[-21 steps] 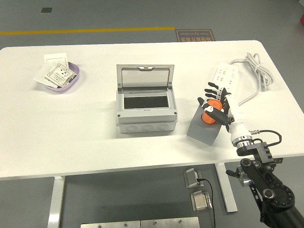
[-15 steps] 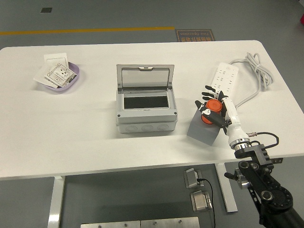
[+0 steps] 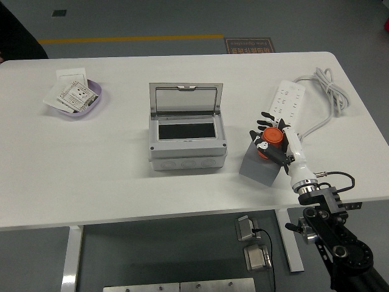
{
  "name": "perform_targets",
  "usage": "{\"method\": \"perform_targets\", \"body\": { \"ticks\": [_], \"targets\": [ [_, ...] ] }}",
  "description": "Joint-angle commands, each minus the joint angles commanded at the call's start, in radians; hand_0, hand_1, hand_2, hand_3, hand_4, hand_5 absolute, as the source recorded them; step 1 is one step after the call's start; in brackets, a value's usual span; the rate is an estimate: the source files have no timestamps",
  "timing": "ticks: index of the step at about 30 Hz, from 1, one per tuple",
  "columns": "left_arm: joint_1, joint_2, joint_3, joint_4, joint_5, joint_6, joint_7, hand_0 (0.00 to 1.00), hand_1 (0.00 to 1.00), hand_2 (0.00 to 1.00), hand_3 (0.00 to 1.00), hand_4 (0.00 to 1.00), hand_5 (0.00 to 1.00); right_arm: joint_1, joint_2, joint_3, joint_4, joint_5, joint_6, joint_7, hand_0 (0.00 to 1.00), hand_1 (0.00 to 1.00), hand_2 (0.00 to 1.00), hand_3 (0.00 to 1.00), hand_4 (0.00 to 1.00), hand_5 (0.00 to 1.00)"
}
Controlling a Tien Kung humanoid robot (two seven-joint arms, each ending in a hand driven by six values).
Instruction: Pick up the cylinder from the cube,place it in the box,flap close box
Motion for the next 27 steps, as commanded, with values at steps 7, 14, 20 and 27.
{"method": "perform_targets", "body": {
  "ticks": [7,14,20,27],
  "targets": [
    [0.001,0.002,0.008,0.000,-0.012,-0.005,-0.011,0.602,0.663,0.610,0.614,0.667,0.273,-0.001,-0.001,-0.003,-0.004,0.017,-0.005,-0.004,0.723,0.717,0.680,0.771,0.144,0.019],
    [0.001,0.004,0.008,0.000,-0.020,-0.008,-0.018,0.601,0.661,0.607,0.616,0.669,0.273,-0.003,-0.002,-0.004,0.001,0.030,-0.008,-0.016,0.731,0.687,0.655,0.710,0.002,0.010],
    [0.001,0.005,0.009,0.000,-0.025,-0.011,-0.019,0.600,0.659,0.608,0.617,0.676,0.283,0.000,-0.004,-0.007,0.012,0.038,-0.005,-0.025,0.724,0.658,0.624,0.648,0.002,0.002],
    [0.001,0.006,0.016,0.000,-0.031,-0.013,-0.020,0.600,0.661,0.610,0.619,0.682,0.288,0.004,-0.011,-0.006,0.030,0.040,0.000,-0.028,0.696,0.624,0.573,0.541,0.002,0.002]
  ]
}}
